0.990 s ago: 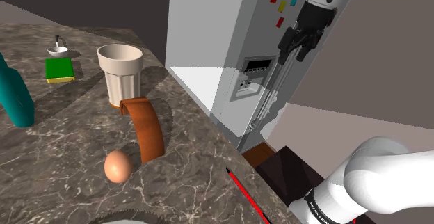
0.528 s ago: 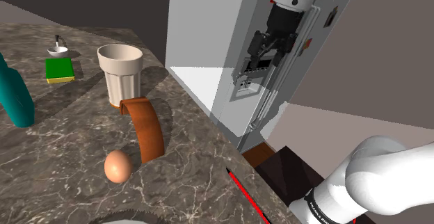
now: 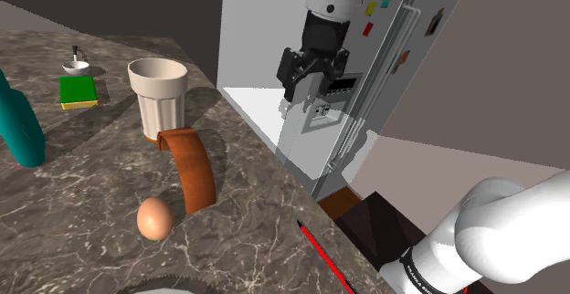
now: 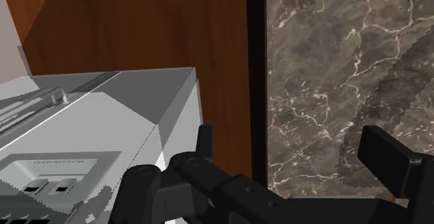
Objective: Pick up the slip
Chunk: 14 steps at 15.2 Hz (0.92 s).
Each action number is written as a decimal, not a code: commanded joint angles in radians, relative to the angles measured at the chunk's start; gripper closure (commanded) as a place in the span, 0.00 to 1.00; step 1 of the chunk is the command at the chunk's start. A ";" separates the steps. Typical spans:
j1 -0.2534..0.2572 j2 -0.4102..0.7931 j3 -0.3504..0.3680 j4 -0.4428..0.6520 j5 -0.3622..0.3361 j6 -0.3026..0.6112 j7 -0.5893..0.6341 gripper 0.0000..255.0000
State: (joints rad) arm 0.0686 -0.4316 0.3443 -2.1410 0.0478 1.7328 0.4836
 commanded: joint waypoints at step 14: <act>0.088 0.548 0.244 0.432 -0.189 0.025 0.413 0.00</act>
State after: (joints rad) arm 0.1445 0.0707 0.5784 -1.7432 -0.1172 1.7566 0.8659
